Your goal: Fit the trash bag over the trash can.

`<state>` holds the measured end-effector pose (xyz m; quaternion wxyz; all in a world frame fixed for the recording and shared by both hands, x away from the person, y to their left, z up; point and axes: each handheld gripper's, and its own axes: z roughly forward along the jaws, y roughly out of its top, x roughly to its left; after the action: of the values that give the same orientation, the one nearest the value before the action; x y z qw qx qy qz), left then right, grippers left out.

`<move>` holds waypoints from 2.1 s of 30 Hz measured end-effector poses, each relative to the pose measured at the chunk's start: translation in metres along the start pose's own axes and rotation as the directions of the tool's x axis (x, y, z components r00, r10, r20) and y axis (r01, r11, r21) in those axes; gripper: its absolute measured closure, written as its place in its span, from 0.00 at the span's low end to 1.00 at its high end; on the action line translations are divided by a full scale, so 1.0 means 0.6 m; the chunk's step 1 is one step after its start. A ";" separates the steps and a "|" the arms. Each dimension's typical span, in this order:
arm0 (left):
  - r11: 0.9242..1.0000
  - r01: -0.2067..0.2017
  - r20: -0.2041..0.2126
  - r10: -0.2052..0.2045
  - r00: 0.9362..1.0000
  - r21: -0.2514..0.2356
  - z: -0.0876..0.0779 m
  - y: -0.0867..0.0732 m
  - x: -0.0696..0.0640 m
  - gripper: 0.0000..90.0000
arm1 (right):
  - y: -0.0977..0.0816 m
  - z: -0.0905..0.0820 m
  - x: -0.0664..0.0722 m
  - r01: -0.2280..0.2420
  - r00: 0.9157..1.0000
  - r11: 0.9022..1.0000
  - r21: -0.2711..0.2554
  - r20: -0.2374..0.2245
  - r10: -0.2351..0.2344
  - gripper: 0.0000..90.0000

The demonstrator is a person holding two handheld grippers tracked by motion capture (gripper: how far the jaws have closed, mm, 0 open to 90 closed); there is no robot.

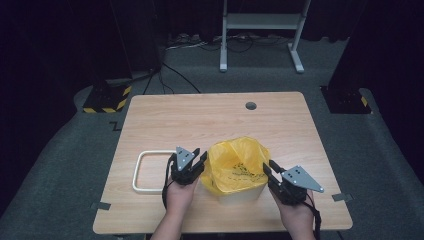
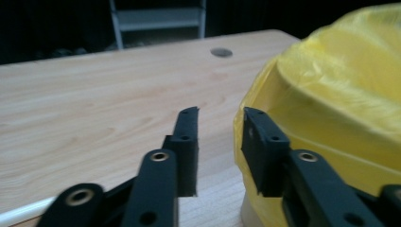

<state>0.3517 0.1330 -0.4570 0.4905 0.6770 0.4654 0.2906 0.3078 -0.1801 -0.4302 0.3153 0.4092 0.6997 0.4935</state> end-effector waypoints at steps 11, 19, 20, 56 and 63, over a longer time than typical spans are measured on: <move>0.998 -0.005 -0.037 0.003 0.999 -0.059 -0.074 -0.005 -0.027 0.57 | 0.022 -0.024 -0.029 -0.013 0.999 0.999 -0.047 0.042 0.015 0.79; 1.000 -0.006 -0.002 0.006 1.000 0.019 -0.094 -0.038 -0.058 0.57 | -0.007 -0.006 -0.041 -0.017 0.998 1.000 0.016 0.066 0.015 0.78; 1.000 -0.003 0.009 0.003 1.000 0.028 -0.093 -0.041 -0.063 0.56 | -0.011 -0.005 -0.038 -0.013 0.998 1.000 0.022 0.064 0.011 0.78; 0.991 -0.036 -0.007 0.037 0.999 0.129 -0.002 -0.030 -0.011 0.50 | 0.012 0.088 -0.048 0.010 0.996 0.992 0.126 0.084 -0.021 0.71; 0.983 -0.080 0.012 0.079 0.997 0.165 0.008 -0.052 -0.018 0.50 | -0.019 0.113 -0.051 0.000 0.997 0.979 0.202 0.078 -0.016 0.71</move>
<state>0.3408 0.1237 -0.4874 0.4219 0.7344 0.4589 0.2685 0.3763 -0.1799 -0.4610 0.3016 0.4553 0.7348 0.4023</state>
